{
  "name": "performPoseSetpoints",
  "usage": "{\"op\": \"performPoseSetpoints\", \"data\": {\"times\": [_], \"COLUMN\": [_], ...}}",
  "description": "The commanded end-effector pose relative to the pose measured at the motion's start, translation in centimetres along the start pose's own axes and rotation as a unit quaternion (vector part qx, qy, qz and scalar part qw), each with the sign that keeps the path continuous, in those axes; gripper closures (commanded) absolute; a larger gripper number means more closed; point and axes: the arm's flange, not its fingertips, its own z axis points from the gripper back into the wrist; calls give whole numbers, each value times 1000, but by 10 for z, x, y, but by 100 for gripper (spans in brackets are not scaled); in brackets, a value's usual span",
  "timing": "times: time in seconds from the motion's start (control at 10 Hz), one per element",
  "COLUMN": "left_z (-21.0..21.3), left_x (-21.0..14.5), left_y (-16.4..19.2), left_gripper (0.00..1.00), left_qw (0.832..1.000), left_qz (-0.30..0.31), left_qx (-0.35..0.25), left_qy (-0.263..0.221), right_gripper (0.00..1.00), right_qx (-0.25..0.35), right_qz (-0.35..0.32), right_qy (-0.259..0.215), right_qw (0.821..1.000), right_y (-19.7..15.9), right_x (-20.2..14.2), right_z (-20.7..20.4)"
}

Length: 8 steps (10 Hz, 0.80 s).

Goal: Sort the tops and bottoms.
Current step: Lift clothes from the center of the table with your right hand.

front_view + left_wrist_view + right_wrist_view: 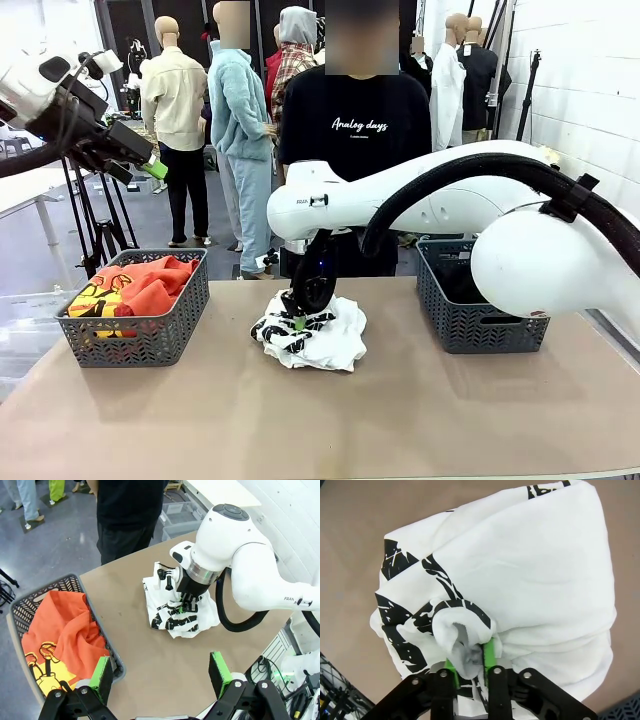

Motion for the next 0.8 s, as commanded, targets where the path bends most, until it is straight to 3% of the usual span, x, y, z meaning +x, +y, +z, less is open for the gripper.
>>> {"op": "performPoseSetpoints", "data": {"times": [0.0, 0.2, 0.4, 0.5, 0.7], "left_z": [0, 0, 0, 0, 0], "left_x": [0, 0, 0, 0, 0], "left_y": [-1, -1, -1, -1, -1], "left_gripper": [0, 0, 0, 0, 0], "left_qw": [1000, 1000, 1000, 1000, 1000], "left_qz": [7, 7, 7, 7, 7], "left_qx": [3, 3, 3, 3, 3], "left_qy": [-5, -5, -5, -5, -5], "right_gripper": [100, 100, 100, 100, 100], "right_qx": [-14, -10, 11, -2, -2], "right_qz": [7, 2, -41, -2, -2], "right_qy": [18, 13, -32, -2, -2], "right_qw": [1000, 1000, 999, 1000, 1000], "right_y": [0, -2, -11, -2, -2], "right_x": [-5, -6, -13, -2, -2], "right_z": [0, 5, 47, 7, 7]}}
